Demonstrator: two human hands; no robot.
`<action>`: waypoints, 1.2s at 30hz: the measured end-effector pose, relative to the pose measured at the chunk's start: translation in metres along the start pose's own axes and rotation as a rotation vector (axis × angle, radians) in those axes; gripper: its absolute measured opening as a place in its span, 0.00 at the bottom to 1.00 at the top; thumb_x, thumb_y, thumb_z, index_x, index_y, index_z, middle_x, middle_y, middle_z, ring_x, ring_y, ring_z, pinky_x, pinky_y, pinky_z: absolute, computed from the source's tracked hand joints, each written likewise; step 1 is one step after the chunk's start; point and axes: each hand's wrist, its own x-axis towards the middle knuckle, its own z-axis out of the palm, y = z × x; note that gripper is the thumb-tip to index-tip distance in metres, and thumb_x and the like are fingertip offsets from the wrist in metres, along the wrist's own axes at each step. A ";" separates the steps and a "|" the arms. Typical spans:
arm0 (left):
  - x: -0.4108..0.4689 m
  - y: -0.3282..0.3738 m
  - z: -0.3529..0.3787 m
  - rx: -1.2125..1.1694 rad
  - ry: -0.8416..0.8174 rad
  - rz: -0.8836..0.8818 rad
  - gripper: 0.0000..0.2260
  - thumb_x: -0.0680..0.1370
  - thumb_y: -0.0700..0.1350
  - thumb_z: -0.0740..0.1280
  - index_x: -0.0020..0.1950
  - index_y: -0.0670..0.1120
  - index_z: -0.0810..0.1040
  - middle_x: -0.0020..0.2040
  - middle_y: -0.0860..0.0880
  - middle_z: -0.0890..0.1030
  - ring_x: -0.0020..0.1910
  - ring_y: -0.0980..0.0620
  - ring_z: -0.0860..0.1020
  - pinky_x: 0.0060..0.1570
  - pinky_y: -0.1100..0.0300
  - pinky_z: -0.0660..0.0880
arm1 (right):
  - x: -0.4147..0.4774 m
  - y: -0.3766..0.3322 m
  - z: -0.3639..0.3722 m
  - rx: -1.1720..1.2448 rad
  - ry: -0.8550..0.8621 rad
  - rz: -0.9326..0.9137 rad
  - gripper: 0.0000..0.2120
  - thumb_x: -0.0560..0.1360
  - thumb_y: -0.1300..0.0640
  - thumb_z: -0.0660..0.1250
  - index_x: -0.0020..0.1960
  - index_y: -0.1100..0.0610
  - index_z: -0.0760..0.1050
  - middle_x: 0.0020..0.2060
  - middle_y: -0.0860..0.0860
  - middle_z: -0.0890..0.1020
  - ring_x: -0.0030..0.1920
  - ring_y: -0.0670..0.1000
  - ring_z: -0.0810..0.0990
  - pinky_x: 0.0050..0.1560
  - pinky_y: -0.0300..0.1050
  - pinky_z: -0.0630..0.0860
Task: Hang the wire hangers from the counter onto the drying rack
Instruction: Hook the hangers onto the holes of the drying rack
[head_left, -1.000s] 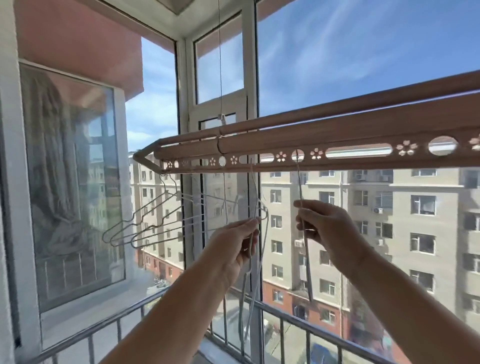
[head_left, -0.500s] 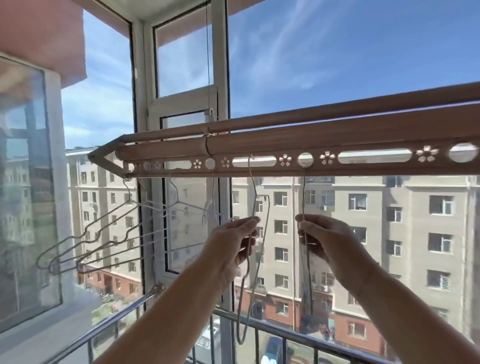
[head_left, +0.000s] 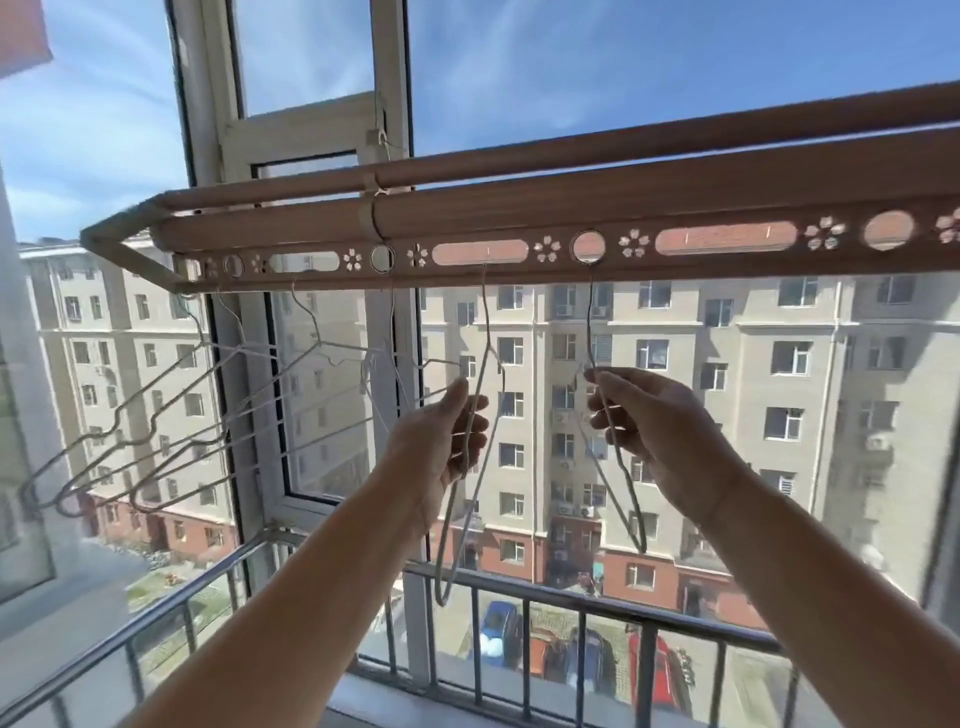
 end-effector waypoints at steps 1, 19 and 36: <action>-0.001 -0.005 -0.004 0.036 0.008 0.028 0.15 0.79 0.51 0.61 0.50 0.40 0.80 0.38 0.46 0.79 0.36 0.52 0.75 0.38 0.61 0.71 | -0.001 0.001 -0.003 0.000 0.015 -0.014 0.07 0.77 0.58 0.62 0.50 0.57 0.77 0.36 0.52 0.78 0.34 0.47 0.76 0.33 0.36 0.71; -0.016 -0.189 0.005 0.435 -0.447 -0.124 0.12 0.77 0.50 0.66 0.60 0.51 0.76 0.53 0.51 0.81 0.52 0.55 0.79 0.53 0.57 0.73 | -0.122 0.134 -0.116 -0.350 0.168 0.205 0.28 0.67 0.49 0.70 0.64 0.57 0.70 0.56 0.53 0.78 0.57 0.50 0.76 0.49 0.35 0.74; -0.194 -0.310 0.329 0.461 -1.174 -0.088 0.26 0.71 0.44 0.73 0.67 0.54 0.69 0.62 0.51 0.76 0.61 0.55 0.74 0.58 0.63 0.68 | -0.331 0.086 -0.421 -0.696 0.667 0.431 0.36 0.69 0.49 0.72 0.72 0.48 0.58 0.71 0.51 0.63 0.70 0.50 0.63 0.67 0.46 0.64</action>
